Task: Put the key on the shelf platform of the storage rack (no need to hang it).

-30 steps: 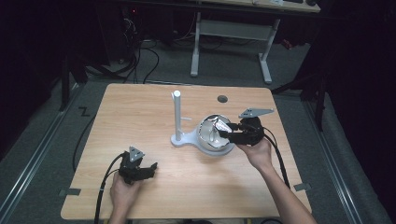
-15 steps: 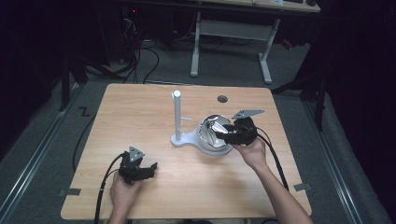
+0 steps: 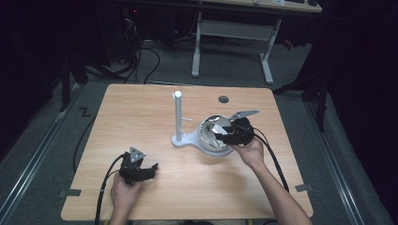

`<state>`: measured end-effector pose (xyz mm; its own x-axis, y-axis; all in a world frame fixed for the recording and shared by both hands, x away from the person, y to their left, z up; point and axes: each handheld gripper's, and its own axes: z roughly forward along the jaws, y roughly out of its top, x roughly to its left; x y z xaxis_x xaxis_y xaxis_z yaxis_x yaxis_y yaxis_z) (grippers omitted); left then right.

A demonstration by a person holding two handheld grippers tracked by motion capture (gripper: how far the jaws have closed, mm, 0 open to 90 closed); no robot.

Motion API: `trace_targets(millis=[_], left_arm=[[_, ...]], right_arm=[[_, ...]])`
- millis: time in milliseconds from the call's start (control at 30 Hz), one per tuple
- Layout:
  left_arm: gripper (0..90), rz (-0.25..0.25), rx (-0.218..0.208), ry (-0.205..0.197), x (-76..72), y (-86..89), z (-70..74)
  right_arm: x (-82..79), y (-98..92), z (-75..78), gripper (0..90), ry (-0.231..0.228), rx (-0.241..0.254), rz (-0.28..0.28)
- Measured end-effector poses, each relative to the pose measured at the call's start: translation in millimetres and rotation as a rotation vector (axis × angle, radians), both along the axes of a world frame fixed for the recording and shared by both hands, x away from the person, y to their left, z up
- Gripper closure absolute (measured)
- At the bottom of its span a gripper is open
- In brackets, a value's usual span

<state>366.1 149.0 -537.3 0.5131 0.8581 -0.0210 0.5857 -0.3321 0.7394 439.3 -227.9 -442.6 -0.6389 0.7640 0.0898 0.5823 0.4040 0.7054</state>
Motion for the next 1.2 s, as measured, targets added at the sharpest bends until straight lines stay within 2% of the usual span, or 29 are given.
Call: trace_targets(millis=[167, 500, 700, 867, 1033, 1200], left_arm=[[22.7, 0.000, 0.000, 0.000, 0.0, 0.0, 0.0], [22.7, 0.001, 0.001, -0.001, 0.0, -0.1, 0.0], [22.7, 0.000, 0.000, 0.000, 0.0, 0.0, 0.0], [22.7, 0.000, 0.000, 0.000, 0.0, 0.0, 0.0], [22.7, 0.000, 0.000, 0.000, 0.0, 0.0, 0.0], [22.7, 0.000, 0.000, 0.000, 0.0, -0.1, 0.0]], right_arm=[[3.8, 2.9, -6.1, 49.8, 0.006, -0.030, -0.003], [9.9, 6.1, -15.8, 49.5, 0.038, -0.043, -0.024], [10.7, 8.0, -18.6, 48.7, 0.037, -0.067, -0.019], [7.5, 5.2, -12.6, 43.1, 0.015, -0.047, -0.020], [4.2, -0.3, -4.5, 43.4, 0.001, -0.018, -0.029], [-1.6, -8.3, 6.6, 44.7, -0.031, -0.007, -0.047]])
